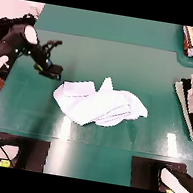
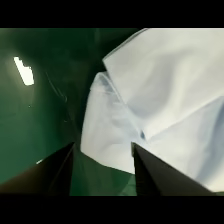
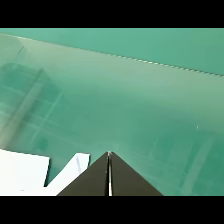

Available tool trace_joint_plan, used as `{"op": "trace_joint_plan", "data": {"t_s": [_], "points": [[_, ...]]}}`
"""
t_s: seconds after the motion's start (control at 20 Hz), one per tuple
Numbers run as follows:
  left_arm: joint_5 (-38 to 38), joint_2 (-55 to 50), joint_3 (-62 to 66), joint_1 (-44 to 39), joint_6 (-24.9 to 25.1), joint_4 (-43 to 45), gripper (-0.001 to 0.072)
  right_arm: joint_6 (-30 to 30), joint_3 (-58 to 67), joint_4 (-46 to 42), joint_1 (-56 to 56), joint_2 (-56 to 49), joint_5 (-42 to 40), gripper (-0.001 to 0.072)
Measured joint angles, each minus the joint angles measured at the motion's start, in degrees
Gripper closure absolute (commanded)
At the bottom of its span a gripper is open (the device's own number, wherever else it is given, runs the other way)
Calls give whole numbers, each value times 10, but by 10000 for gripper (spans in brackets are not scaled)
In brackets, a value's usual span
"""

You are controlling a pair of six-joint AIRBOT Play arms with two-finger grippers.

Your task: Fold the shirts.

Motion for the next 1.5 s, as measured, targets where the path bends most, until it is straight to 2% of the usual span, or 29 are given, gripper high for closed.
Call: {"op": "trace_joint_plan", "data": {"t_s": [0.3, 0.35, 0.4, 0.45, 0.65, 0.85, 0.9, 0.95, 1.0, 1.25, 1.5], "points": [[105, 0, -112, 17, 19, -78, 294, 0, 0, 0, 0, -1, 0, 694], [113, 0, -119, 18, 22, -92, 545, 0, 0, 0, 0, -1, 1, 693], [120, 0, -125, 19, 26, -101, 673, 0, 0, 0, 0, -1, 3, 693], [125, 0, -128, 19, 28, -109, 687, 0, 0, 0, 0, -1, 5, 693], [132, 8, -128, 20, 32, -120, 686, 0, 0, -10, 0, -1, 22, 694], [135, 53, -78, 21, 34, -91, 685, 0, -35, -64, 0, -1, 51, 688], [135, 66, -63, 21, 34, -83, 685, 0, -57, -75, 0, -2, 56, 555], [136, 80, -46, 21, 34, -75, 685, 0, -81, -82, 0, -4, 59, 304], [137, 94, -30, 21, 34, -70, 685, 0, -109, -86, 1, -11, 63, 250], [137, 131, 13, 21, 35, -59, 685, -18, -216, -44, 15, -92, 60, 256], [127, 140, 22, 21, 35, -58, 685, -37, -216, -10, 87, -204, 17, 257]]}}
